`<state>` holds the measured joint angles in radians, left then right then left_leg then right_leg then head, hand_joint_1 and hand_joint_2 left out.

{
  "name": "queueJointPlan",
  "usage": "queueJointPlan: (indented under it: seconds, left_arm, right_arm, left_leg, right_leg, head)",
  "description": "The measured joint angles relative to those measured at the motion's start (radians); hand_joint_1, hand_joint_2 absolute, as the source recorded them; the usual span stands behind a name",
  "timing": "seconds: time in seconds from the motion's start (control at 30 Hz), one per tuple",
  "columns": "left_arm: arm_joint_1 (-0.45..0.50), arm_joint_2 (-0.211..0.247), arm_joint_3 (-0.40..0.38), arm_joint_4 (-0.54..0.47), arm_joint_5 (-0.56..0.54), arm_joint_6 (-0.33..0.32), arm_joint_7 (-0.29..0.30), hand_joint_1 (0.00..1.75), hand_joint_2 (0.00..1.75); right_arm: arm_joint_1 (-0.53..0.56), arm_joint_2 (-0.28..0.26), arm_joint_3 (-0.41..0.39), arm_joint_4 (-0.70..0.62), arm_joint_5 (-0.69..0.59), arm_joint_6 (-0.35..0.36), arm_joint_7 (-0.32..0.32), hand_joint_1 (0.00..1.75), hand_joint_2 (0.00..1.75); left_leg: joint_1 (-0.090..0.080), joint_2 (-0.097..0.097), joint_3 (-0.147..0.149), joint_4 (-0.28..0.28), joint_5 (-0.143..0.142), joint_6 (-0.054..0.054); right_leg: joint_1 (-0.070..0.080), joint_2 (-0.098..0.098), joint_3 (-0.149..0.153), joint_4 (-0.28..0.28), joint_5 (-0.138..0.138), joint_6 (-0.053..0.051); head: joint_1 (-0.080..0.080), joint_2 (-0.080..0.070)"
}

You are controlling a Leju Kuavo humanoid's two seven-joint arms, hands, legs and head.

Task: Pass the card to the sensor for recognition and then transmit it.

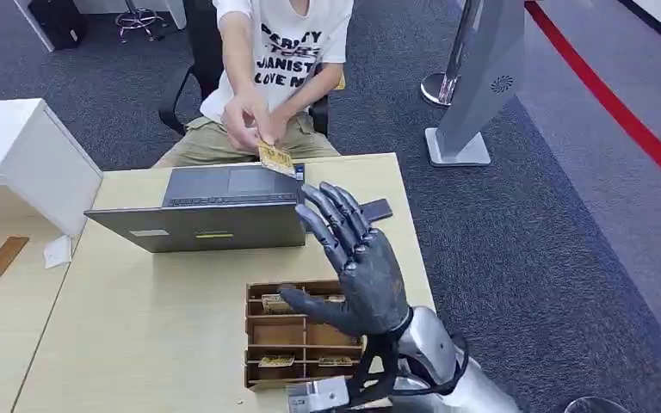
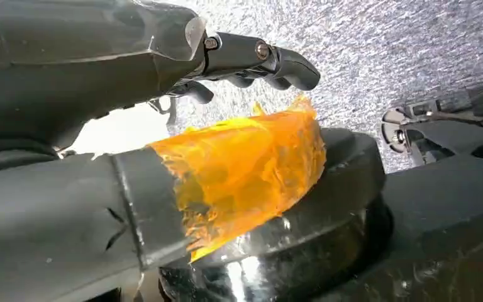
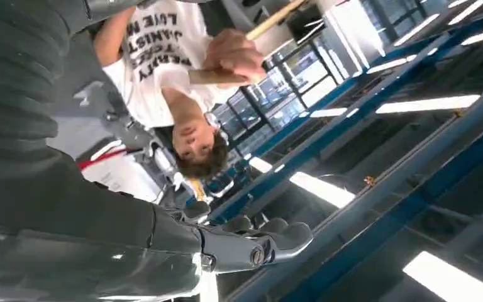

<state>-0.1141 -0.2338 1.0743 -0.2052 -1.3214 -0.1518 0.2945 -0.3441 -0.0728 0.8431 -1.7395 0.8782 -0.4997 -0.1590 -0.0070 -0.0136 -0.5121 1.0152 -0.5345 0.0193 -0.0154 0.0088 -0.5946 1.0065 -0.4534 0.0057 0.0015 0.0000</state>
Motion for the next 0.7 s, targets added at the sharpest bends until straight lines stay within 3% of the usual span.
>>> queueJointPlan:
  seconds: [0.23, 0.37, 0.7]
  left_arm:
    - [-0.01, -0.001, -0.023, 0.0, -0.019, -0.014, 0.011, 0.0, 0.0]
    - [-0.016, 0.004, -0.036, 0.0, -0.028, -0.053, -0.008, 0.0, 0.0]
    - [-0.023, 0.008, -0.06, 0.0, -0.043, -0.067, -0.002, 0.0, 0.0]
  right_arm:
    - [-0.116, 0.039, 0.01, 0.103, 0.09, 0.054, 0.096, 0.0, 1.75]
    - [-0.184, 0.07, 0.012, 0.172, 0.144, 0.087, 0.144, 0.0, 1.75]
    - [-0.3, 0.129, 0.012, 0.317, 0.232, 0.158, 0.204, 0.0, 1.75]
  left_leg:
    - [0.0, 0.0, 0.0, 0.0, 0.0, 0.0]
    - [0.0, 0.0, 0.0, 0.0, 0.001, 0.0]
    - [0.0, 0.0, 0.0, 0.0, 0.001, 0.0]
  right_leg:
    - [0.0, 0.0, 0.0, 0.0, 0.0, 0.0]
    - [0.0, 0.0, 0.0, 0.0, 0.0, 0.0]
    - [0.0, 0.0, 0.0, 0.0, 0.0, 0.0]
  head:
    - [0.0, 0.0]
    - [0.0, 0.0]
    - [0.0, 0.0]
